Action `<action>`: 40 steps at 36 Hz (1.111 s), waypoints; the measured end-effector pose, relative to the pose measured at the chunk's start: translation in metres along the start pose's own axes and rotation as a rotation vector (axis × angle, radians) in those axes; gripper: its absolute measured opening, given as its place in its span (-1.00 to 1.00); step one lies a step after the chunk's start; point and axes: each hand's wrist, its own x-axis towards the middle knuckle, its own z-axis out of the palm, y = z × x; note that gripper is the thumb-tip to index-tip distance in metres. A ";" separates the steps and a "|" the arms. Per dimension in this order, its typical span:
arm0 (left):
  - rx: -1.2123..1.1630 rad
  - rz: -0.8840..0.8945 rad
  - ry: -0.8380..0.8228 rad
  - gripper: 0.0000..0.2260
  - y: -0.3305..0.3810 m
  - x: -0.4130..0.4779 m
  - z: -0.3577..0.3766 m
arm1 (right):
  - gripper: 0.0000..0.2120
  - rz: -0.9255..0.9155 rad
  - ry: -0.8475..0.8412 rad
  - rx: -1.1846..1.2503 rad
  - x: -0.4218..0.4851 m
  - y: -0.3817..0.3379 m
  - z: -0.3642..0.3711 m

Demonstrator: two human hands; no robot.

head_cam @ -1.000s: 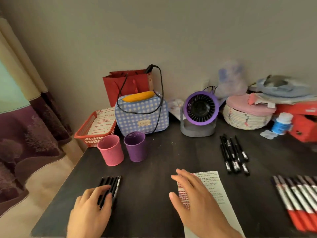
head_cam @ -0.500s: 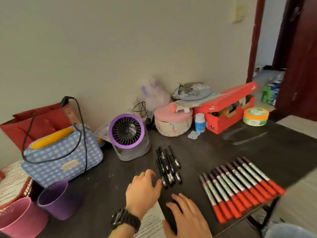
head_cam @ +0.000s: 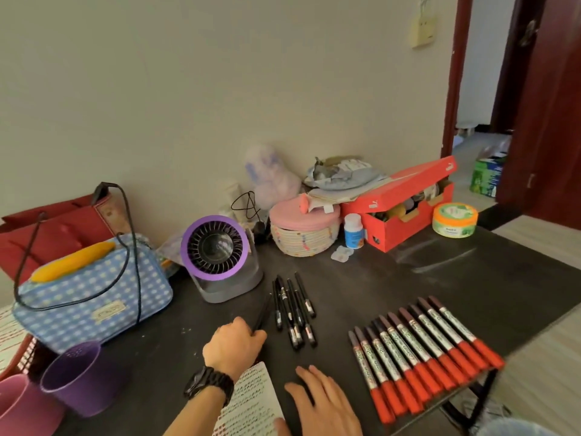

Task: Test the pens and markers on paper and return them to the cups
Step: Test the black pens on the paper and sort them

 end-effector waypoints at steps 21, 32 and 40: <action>-0.919 0.297 -0.009 -0.91 -0.075 -0.196 0.015 | -0.85 0.312 0.110 1.100 -0.057 -0.051 -0.036; -0.634 0.381 0.117 -0.68 -0.086 -0.228 0.030 | -0.80 0.404 -0.099 1.183 -0.088 -0.060 -0.030; -0.795 0.124 0.359 -0.80 -0.133 -0.227 0.013 | -0.82 0.567 0.131 1.244 -0.048 -0.016 -0.064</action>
